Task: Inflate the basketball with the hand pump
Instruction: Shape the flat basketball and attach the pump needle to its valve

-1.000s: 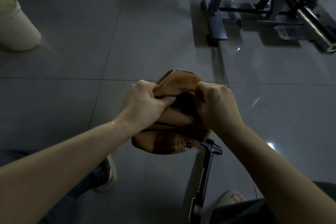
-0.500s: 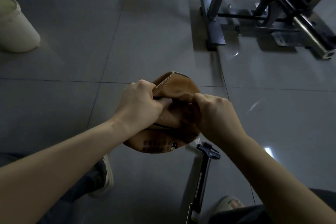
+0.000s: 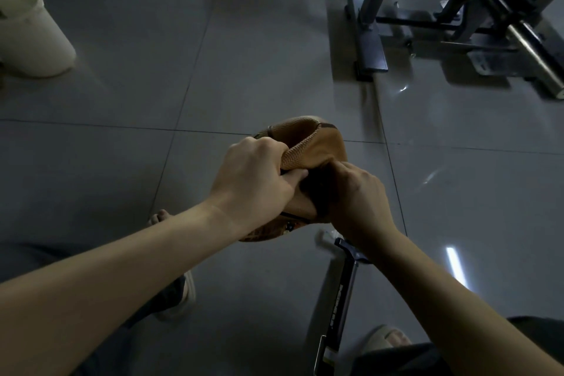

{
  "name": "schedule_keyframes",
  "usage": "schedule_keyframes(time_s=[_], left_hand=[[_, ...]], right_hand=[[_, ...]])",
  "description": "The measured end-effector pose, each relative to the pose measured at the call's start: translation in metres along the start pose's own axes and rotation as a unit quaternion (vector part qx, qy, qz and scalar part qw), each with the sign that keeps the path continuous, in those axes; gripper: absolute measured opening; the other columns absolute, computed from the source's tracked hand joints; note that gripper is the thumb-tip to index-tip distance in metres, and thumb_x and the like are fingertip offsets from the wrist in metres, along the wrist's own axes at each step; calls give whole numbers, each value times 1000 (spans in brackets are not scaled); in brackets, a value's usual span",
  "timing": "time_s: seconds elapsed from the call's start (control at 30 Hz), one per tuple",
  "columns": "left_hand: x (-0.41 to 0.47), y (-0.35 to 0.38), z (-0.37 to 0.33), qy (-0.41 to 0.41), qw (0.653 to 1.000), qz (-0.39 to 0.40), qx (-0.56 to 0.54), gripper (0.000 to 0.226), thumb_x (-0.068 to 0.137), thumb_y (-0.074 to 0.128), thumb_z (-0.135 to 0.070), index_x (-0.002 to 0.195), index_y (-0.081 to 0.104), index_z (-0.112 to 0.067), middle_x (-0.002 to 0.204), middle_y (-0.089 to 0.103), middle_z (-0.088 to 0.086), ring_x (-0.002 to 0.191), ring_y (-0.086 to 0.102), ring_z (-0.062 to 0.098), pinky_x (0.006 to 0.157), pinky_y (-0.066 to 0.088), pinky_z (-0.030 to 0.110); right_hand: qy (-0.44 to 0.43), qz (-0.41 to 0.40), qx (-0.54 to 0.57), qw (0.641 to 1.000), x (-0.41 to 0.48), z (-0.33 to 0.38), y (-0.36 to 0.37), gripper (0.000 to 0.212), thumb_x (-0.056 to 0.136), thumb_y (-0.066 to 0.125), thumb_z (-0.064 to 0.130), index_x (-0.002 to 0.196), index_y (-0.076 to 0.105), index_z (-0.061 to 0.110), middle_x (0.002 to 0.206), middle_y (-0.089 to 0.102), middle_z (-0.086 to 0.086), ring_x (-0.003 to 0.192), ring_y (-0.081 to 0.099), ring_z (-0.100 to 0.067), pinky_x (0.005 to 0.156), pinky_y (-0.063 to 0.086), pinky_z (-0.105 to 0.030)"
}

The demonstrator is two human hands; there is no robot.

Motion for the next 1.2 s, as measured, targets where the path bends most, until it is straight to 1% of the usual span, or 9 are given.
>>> schedule_keyframes(time_s=[0.1,0.23,0.4,0.5,0.63,0.77,0.9,1.03,1.2], left_hand=[[-1,2,-5,14,1000,1,4,47,87,73,-39,55,41,-29,51,41,-14,49,41,4,53,28,21],[4,1,-4,21,1000,5,-19,41,87,72,-40,57,49,-25,53,45,-12,49,43,6,53,29,23],[1,9,-6,35,998,44,-37,34,87,72,-37,61,58,-22,53,52,-10,50,51,7,53,33,22],[-2,11,-2,30,996,42,-68,34,88,73,-34,60,60,-20,52,55,-8,49,53,7,52,33,20],[-2,12,-3,40,996,36,-77,35,87,72,-35,58,58,-21,51,55,-8,48,54,8,52,37,25],[-2,15,-1,31,997,38,-66,37,87,74,-34,56,56,-23,50,53,-9,46,52,8,49,34,20],[7,9,16,-23,997,30,-70,36,85,75,-35,57,57,-21,51,52,-9,47,53,7,44,32,15],[14,3,25,-61,993,45,-94,18,85,77,-33,94,65,-24,74,65,-8,63,62,4,53,46,14],[11,2,14,-26,989,90,-113,58,89,74,-26,135,43,-46,90,67,-1,71,68,17,67,58,29]], right_hand=[[42,-5,59,997,1,-4,1,44,87,38,47,87,64,12,75,63,0,61,56,-18,56,50,-35],[47,-19,75,996,5,-5,-4,44,86,41,49,89,64,12,80,63,1,65,56,-15,58,50,-33],[-9,-19,25,999,12,4,-7,17,91,57,26,85,61,11,78,63,-1,61,52,-16,56,45,-30],[-17,16,14,1000,14,5,-5,30,89,47,36,87,62,10,82,65,-3,64,58,-20,58,50,-34],[-64,48,2,997,16,16,-5,29,88,50,28,98,65,5,88,69,-9,71,64,-28,63,56,-43],[-53,62,10,997,17,10,-1,19,91,56,18,88,68,4,78,68,-9,66,63,-27,61,54,-39],[-34,73,6,997,15,1,5,20,96,52,21,86,65,9,77,65,-4,65,61,-20,61,54,-38],[-18,57,35,998,12,-8,-1,10,96,60,21,88,60,15,78,60,4,65,55,-11,59,49,-27],[-51,58,43,996,8,-3,-2,9,94,56,19,89,62,14,79,62,4,66,58,-12,62,54,-32]])
Point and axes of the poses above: each hand's wrist, its own x-axis towards the middle knuckle, its own y-axis out of the palm, z = x × y, the point moved 9 cm from there along x, towards the middle knuckle
